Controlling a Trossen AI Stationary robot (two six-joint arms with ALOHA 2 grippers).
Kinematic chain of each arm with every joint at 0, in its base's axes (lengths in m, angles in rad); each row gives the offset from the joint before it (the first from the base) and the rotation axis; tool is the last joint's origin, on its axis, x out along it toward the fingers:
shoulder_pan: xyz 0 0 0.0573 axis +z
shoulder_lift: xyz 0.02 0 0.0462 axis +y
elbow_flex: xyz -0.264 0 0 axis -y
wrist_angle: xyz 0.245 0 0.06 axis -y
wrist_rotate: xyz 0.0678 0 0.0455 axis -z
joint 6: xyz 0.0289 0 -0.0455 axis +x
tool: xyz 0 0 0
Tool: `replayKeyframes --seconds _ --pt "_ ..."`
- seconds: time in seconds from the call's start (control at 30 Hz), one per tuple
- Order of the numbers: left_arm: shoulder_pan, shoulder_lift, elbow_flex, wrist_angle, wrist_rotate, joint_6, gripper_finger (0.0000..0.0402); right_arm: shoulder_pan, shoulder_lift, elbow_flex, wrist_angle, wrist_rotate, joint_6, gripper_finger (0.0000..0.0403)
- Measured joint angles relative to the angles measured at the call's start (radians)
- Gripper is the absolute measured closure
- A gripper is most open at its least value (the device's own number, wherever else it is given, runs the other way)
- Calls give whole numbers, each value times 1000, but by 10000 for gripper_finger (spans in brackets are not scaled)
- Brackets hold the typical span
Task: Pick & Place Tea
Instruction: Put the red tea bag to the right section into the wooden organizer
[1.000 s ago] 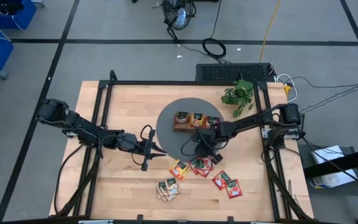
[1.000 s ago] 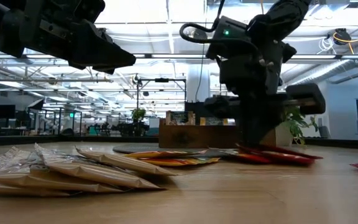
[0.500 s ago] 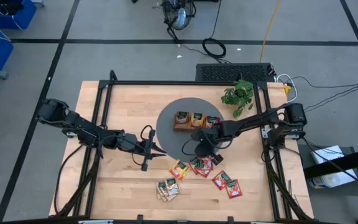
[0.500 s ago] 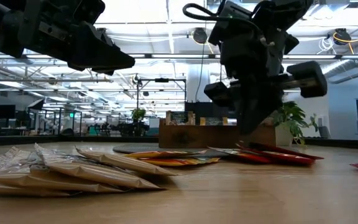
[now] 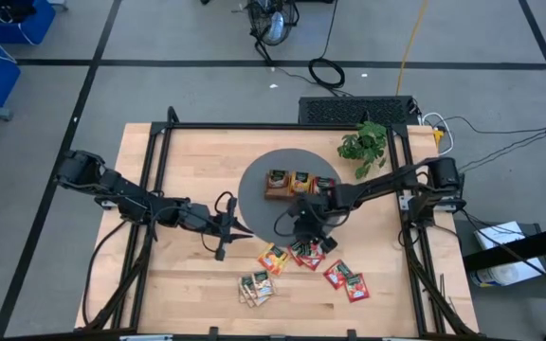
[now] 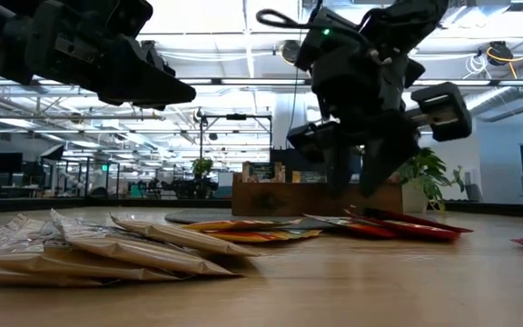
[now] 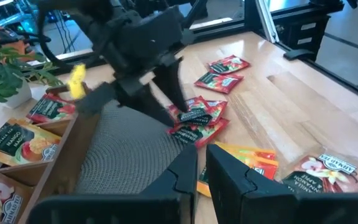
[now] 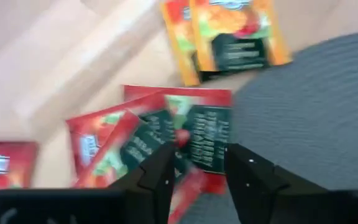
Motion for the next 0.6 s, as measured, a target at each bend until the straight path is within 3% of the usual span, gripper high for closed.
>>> replayKeyframes --seconds 0.23,0.6 --pt "2 0 0 -23 2 28 360 -53 34 38 -84 -112 -7 259" --pt "35 0 0 -33 18 51 360 -39 55 37 -95 -118 -51 258"
